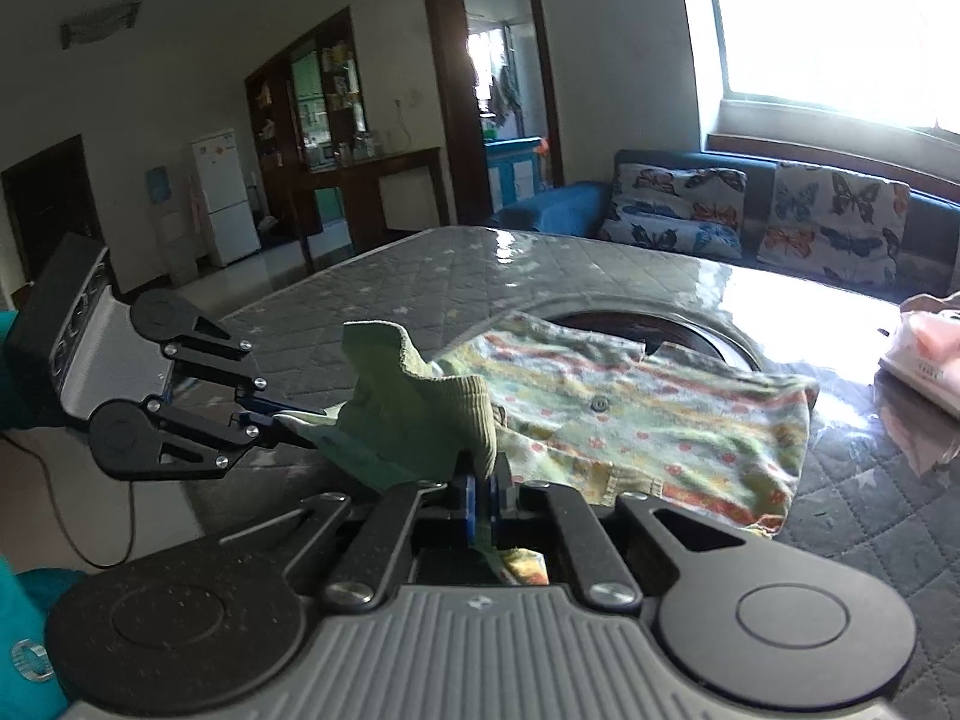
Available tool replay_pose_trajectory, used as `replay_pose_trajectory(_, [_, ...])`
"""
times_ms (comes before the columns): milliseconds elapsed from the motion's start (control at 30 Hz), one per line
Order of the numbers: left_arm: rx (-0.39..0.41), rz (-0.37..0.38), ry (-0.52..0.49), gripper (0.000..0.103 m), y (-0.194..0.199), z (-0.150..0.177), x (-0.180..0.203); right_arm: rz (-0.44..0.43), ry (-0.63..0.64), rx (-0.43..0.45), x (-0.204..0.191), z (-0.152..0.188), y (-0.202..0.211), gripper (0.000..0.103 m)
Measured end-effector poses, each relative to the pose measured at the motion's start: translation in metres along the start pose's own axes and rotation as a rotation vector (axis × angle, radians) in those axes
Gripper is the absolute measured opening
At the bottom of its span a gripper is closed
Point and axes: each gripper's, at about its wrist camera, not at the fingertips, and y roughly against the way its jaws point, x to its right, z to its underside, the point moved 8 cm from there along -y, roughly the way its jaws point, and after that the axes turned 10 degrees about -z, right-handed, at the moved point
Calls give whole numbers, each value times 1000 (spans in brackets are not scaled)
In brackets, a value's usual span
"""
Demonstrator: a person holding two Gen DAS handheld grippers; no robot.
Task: Fold clothes
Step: 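Lift the hem with both grippers and fold it toward the collar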
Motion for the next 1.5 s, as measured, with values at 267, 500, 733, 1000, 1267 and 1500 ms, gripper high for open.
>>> replay_pose_trajectory(267, [86,137,115,8,74,-16,-2,-68,-11,6,-41,-7,56,3])
replay_pose_trajectory(500, [77,120,226,8,51,-24,-27,-73,-25,16,-20,-34,47,3])
replay_pose_trajectory(733, [23,90,252,8,-11,-36,-66,-51,-46,29,28,-69,7,3])
replay_pose_trajectory(1000, [-121,89,274,8,-107,-20,-97,33,-35,-62,94,-91,-80,3])
replay_pose_trajectory(1267, [-223,88,378,24,-156,7,-101,120,-155,-120,135,-53,-146,9])
replay_pose_trajectory(1500, [-248,19,462,43,-153,15,-121,211,-147,-91,148,-48,-125,15])
